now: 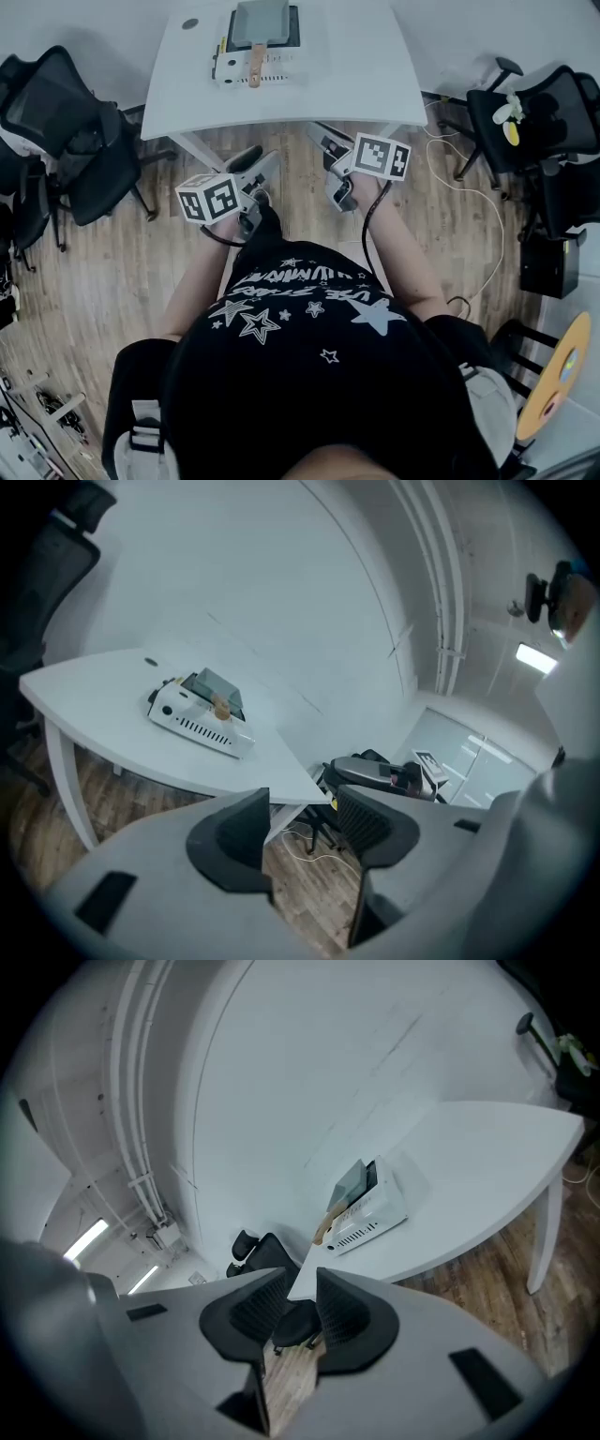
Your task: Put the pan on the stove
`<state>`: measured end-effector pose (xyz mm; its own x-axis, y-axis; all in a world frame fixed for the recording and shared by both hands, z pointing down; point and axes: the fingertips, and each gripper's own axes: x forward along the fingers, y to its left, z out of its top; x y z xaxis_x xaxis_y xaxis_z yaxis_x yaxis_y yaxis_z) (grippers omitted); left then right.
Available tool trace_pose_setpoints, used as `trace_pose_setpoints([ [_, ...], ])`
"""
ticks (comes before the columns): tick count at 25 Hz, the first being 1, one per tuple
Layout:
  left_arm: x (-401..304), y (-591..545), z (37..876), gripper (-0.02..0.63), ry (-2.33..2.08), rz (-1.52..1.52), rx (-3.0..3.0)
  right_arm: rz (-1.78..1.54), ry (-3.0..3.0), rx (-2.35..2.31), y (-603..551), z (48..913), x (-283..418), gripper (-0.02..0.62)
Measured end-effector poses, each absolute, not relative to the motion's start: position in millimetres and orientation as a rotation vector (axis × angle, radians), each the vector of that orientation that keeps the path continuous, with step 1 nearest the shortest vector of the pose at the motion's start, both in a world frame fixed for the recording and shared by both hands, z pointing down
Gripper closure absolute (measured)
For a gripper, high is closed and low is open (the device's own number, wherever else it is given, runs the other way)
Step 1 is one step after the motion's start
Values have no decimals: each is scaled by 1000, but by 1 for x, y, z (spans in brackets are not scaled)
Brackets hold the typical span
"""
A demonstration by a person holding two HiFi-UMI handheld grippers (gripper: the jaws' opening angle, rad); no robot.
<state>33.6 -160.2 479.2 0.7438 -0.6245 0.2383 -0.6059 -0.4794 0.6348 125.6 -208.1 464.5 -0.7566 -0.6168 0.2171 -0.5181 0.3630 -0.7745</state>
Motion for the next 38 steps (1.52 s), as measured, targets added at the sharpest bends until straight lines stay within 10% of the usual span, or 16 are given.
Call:
trace_pose_setpoints([
  [8,37,-125,460,393,-1085,68,2343,-1260,2603,-1069,-177,459,126,543],
  [15,21,-114,465,580,-1185,120,2341,-1075,2776,-1189,-166,467,116,572],
  [38,-36,-40,465,598,-1055,128,2369,-1019,2773,-1403,-82,477,55,581],
])
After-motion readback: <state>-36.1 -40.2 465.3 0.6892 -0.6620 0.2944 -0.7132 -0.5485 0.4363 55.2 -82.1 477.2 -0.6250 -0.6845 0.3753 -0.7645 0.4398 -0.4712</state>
